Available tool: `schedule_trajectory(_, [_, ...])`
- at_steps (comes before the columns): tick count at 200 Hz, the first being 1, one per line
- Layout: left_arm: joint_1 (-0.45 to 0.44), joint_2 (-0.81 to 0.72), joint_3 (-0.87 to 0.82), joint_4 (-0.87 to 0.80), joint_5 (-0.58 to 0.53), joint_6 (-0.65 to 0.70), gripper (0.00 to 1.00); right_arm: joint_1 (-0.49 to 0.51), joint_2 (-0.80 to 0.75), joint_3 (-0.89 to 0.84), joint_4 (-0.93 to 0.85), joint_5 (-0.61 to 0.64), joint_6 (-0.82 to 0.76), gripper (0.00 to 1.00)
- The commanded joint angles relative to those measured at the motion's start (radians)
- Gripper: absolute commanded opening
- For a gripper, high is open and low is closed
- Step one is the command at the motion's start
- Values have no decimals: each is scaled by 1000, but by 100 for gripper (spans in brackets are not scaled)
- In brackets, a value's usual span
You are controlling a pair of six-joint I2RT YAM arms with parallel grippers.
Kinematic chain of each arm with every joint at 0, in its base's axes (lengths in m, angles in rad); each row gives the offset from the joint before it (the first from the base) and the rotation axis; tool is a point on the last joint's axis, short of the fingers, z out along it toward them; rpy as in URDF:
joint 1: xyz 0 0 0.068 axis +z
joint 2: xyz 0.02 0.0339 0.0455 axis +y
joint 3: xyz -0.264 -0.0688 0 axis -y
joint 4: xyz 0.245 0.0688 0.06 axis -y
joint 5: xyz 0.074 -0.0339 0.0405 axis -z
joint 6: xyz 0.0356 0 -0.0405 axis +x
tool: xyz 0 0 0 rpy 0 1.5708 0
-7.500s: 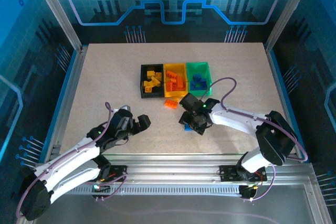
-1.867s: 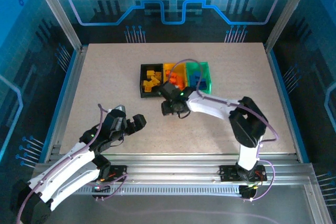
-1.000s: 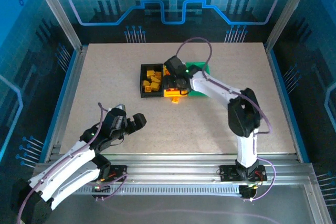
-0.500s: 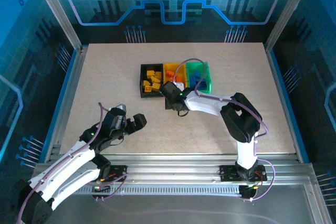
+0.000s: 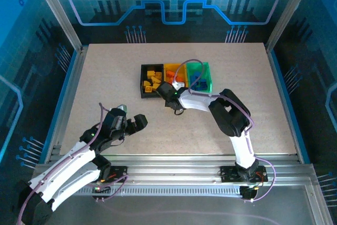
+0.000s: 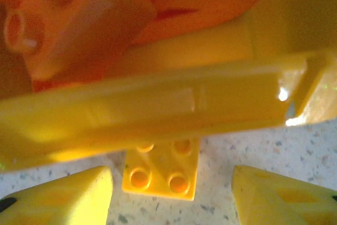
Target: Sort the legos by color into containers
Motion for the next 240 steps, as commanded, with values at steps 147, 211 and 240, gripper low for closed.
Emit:
schedule_trajectory(147, [8, -7, 13, -4, 22, 12, 99, -5, -269, -233, 146, -151, -104, 34])
schedule_trajectory(211, [8, -7, -6, 12, 20, -1, 99, 10, -135, 133, 37, -314, -322, 37])
schedule_trajectory(240, [11, -6, 7, -4, 20, 2, 99, -16, 50, 394, -60, -275, -326, 37])
